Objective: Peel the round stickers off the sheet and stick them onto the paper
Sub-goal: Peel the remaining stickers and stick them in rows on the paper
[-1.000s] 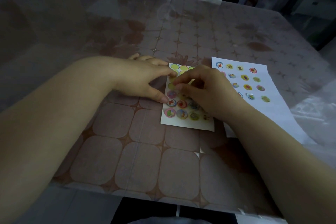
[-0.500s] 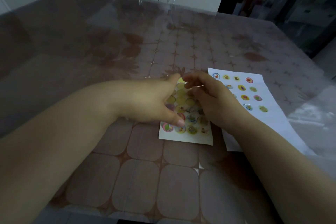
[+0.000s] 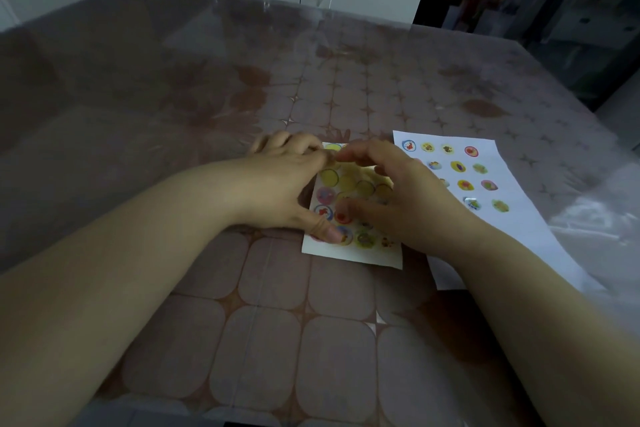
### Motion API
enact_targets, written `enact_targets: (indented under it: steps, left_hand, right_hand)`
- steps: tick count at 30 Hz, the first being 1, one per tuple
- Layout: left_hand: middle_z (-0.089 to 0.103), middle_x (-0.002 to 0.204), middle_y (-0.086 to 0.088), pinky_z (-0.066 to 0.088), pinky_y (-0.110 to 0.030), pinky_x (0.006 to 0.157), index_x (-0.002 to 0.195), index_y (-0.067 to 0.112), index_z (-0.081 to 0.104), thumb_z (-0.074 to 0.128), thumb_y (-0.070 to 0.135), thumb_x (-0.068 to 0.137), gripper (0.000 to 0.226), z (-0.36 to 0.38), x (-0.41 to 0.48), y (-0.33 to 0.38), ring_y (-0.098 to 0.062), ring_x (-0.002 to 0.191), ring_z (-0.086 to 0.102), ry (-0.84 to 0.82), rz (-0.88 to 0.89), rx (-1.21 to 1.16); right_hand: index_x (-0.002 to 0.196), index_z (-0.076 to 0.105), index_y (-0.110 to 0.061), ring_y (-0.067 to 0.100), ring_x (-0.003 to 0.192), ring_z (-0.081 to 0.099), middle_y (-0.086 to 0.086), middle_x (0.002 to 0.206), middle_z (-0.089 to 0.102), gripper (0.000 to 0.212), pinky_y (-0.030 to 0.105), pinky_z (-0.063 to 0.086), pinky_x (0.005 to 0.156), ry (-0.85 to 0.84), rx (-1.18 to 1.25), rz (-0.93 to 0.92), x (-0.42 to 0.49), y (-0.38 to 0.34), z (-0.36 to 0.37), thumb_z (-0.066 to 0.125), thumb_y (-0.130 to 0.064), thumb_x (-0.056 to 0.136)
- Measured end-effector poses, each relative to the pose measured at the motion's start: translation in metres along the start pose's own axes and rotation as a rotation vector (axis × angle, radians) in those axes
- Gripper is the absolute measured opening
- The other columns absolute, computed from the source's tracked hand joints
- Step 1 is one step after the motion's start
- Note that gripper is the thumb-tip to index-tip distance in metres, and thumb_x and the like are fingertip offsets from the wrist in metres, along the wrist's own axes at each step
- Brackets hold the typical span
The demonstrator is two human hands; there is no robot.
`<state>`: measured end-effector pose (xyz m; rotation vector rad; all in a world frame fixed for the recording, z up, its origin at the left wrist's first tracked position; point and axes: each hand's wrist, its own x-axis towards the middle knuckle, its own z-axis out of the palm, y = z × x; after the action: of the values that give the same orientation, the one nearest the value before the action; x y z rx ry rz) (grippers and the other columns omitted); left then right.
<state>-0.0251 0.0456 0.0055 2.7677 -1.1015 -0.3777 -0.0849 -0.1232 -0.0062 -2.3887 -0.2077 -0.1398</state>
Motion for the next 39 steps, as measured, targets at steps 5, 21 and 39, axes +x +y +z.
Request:
enact_targets:
  steps: [5, 21, 39]
  left_hand:
    - [0.027, 0.123, 0.010, 0.031, -0.027, 0.103, 0.129, 0.030, 0.039, 0.074, 0.058, 0.054, 0.088, 0.000, 0.003, -0.001, -0.010, 0.121, 0.028, 0.054, 0.001, -0.226]
    - [0.067, 0.079, -0.005, 0.054, -0.029, 0.077, 0.140, 0.025, 0.028, 0.072, -0.003, 0.071, 0.087, -0.002, 0.009, 0.005, -0.019, 0.074, 0.068, 0.305, -0.075, -1.071]
    - [0.064, 0.077, -0.002, 0.049, -0.030, 0.066, 0.133, 0.028, 0.038, 0.065, -0.001, 0.079, 0.067, 0.002, 0.011, 0.007, -0.012, 0.062, 0.061, 0.327, -0.015, -0.972]
  right_hand:
    - [0.116, 0.050, -0.031, -0.015, 0.096, 0.043, -0.025, 0.103, 0.046, 0.050, -0.004, 0.031, 0.078, 0.047, -0.020, -0.040, 0.000, -0.001, 0.004, 0.073, -0.021, 0.073]
    - [0.093, 0.071, -0.023, 0.006, 0.092, 0.045, -0.010, 0.094, 0.052, 0.019, 0.008, 0.029, 0.086, 0.385, -0.111, -0.211, 0.013, 0.009, 0.008, 0.068, -0.028, 0.075]
    - [0.083, 0.076, -0.020, 0.007, 0.079, 0.058, -0.005, 0.082, 0.070, 0.013, 0.017, 0.041, 0.076, 0.404, 0.011, -0.057, 0.016, 0.004, 0.009, 0.065, -0.027, 0.078]
